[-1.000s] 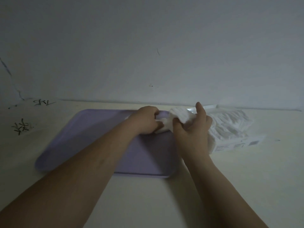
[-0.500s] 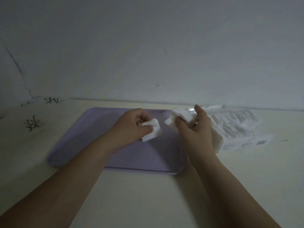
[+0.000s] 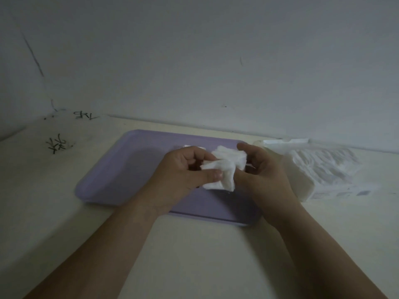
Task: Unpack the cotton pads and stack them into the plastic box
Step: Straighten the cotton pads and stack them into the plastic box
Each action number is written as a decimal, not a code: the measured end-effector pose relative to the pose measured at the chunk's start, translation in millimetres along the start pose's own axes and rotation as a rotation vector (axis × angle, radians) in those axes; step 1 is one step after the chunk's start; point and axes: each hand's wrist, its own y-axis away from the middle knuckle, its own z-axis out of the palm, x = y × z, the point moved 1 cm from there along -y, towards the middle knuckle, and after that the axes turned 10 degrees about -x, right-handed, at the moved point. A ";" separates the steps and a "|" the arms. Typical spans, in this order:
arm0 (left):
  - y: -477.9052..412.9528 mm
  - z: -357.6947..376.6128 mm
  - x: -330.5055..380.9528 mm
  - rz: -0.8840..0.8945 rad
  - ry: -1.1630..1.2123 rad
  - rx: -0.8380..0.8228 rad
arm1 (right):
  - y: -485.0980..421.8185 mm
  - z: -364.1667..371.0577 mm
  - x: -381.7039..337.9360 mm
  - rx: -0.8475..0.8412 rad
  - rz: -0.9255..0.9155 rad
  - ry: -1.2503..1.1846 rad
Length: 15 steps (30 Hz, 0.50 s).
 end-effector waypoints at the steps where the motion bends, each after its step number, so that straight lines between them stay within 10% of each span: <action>1: 0.7 0.1 1.3 -0.001 -0.013 0.010 | -0.5 0.2 0.9 -0.001 0.003 0.004; 15: 2.0 -2.5 -2.7 -0.016 -0.189 0.079 | 3.6 -1.8 3.0 -0.227 0.021 -0.037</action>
